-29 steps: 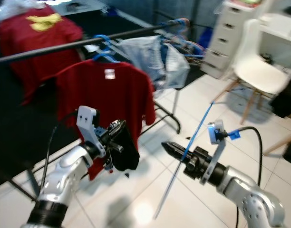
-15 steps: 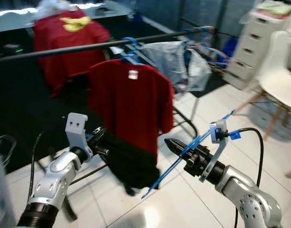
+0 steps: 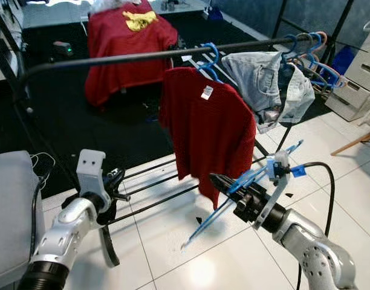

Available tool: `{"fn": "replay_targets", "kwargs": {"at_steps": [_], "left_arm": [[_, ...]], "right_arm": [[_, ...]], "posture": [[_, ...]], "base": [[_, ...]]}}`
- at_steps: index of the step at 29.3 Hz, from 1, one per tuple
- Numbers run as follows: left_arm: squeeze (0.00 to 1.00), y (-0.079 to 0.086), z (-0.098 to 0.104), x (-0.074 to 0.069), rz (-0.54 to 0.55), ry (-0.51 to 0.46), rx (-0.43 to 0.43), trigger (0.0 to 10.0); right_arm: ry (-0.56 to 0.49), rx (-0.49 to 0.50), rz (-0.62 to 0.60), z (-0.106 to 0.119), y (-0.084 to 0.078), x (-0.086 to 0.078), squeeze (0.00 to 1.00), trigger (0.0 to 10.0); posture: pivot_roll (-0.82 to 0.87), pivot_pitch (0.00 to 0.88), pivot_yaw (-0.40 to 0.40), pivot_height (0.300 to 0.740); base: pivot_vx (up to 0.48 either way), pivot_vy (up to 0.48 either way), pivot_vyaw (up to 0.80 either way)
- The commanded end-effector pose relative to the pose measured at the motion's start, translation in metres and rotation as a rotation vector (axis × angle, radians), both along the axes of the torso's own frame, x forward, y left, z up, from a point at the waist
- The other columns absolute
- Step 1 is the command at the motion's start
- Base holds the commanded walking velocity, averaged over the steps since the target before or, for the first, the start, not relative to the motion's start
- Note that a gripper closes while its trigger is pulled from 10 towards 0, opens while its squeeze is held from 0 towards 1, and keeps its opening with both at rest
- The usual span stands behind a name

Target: Hang hanger

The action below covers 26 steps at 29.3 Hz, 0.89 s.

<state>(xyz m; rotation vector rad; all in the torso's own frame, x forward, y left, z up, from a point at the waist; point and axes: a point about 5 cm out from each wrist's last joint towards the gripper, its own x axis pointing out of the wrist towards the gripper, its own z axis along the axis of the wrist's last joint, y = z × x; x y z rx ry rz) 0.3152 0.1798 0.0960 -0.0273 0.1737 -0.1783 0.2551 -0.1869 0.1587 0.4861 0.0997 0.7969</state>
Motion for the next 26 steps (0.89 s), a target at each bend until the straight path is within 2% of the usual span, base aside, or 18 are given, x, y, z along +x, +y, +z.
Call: {"fn": "replay_targets", "kwargs": {"at_steps": [1, 13, 18, 26], "left_arm": [[0.0, 0.005, -0.012, -0.005, 0.009, 0.043, 0.002, 10.0], [0.0, 0.008, -0.023, -0.01, 0.036, 0.073, 0.009, 10.0], [0.0, 0.009, -0.025, -0.01, 0.038, 0.079, 0.008, 10.0], [0.0, 0.01, -0.028, -0.011, 0.033, 0.088, 0.009, 10.0]], "right_arm": [[0.014, -0.015, -0.086, -0.007, -0.01, 0.003, 0.0, 10.0], [0.043, -0.012, -0.152, -0.019, -0.016, 0.006, 0.0, 10.0], [0.041, 0.0, -0.162, -0.02, -0.017, 0.006, 0.0, 10.0], [0.049, 0.004, -0.187, -0.024, -0.017, 0.009, 0.0, 10.0]], "posture": [[0.02, 0.126, -0.065, 0.74], [0.03, 0.127, -0.065, 0.74], [0.03, 0.126, -0.067, 0.74], [0.03, 0.129, -0.066, 0.74]], "base": [[0.0, 0.0, 0.0], [0.0, 0.0, 0.0], [0.0, 0.0, 0.79], [0.0, 0.0, 0.0]]}}
